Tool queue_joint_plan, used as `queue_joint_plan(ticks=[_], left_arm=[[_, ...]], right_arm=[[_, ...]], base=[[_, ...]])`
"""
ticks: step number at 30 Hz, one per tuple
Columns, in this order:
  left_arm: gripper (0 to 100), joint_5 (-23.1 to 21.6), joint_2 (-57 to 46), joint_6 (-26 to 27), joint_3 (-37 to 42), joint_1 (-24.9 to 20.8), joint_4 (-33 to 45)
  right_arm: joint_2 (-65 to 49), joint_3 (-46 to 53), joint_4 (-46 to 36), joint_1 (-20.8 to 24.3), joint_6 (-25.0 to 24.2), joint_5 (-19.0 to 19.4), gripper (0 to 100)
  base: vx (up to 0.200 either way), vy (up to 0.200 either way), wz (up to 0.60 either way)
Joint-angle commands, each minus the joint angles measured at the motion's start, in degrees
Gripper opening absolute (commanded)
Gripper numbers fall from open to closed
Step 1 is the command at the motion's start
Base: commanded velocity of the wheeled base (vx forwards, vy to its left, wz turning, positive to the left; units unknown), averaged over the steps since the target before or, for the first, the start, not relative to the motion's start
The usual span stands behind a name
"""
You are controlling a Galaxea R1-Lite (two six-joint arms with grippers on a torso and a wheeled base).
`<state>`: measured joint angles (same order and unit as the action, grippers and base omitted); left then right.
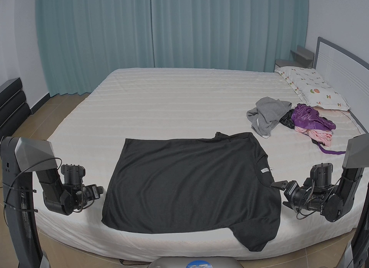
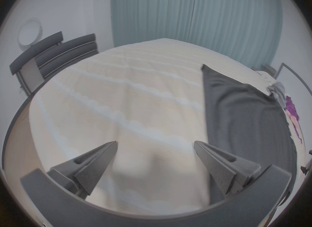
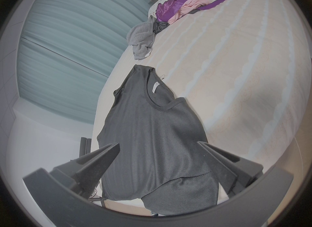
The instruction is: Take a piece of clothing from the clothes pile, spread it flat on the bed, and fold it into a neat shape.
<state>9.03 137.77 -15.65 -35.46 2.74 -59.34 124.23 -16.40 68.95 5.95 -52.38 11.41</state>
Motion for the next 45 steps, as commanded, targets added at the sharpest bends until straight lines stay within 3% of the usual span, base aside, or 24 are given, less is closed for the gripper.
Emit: queue_joint_plan(ticks=[1, 11, 14, 19, 23, 29, 38, 45], left_arm=[[100, 0.1, -1.5, 0.1, 0.2, 3.0, 0.1], [100, -0.6, -4.8, -1.0, -0.6, 2.7, 0.1], [100, -2.0, -6.8, -5.5, -0.3, 1.6, 0.2], [100, -8.2, -9.0, -11.6, 2.1, 0.9, 0.4], [100, -10.4, -9.3, -14.5, 3.6, 0.8, 0.3], [100, -20.4, -11.4, -23.9, 9.5, -0.2, -0.2], [100, -22.5, -11.0, -24.2, 13.8, -1.3, -0.3], [100, -22.1, -11.3, -24.2, 16.0, -3.6, -0.4]], right_arm=[[0.2, 0.0, 0.0, -0.1, 0.0, 0.0, 100], [0.2, 0.0, 0.0, -0.1, 0.0, 0.0, 100], [0.2, 0.0, 0.0, -0.1, 0.0, 0.0, 100], [0.2, 0.0, 0.0, -0.1, 0.0, 0.0, 100], [0.2, 0.0, 0.0, -0.1, 0.1, 0.0, 100], [1.0, 0.1, 0.0, 0.6, 0.8, -0.4, 100], [1.6, 0.7, 0.0, 0.6, 0.9, -0.2, 100], [1.8, 0.8, 0.0, 0.6, 1.2, -0.2, 100]], base=[[0.0, 0.0, 0.0], [0.0, 0.0, 0.0], [0.0, 0.0, 0.0], [0.0, 0.0, 0.0], [0.0, 0.0, 0.0], [0.0, 0.0, 0.0], [0.0, 0.0, 0.0], [-0.171, 0.0, 0.0]])
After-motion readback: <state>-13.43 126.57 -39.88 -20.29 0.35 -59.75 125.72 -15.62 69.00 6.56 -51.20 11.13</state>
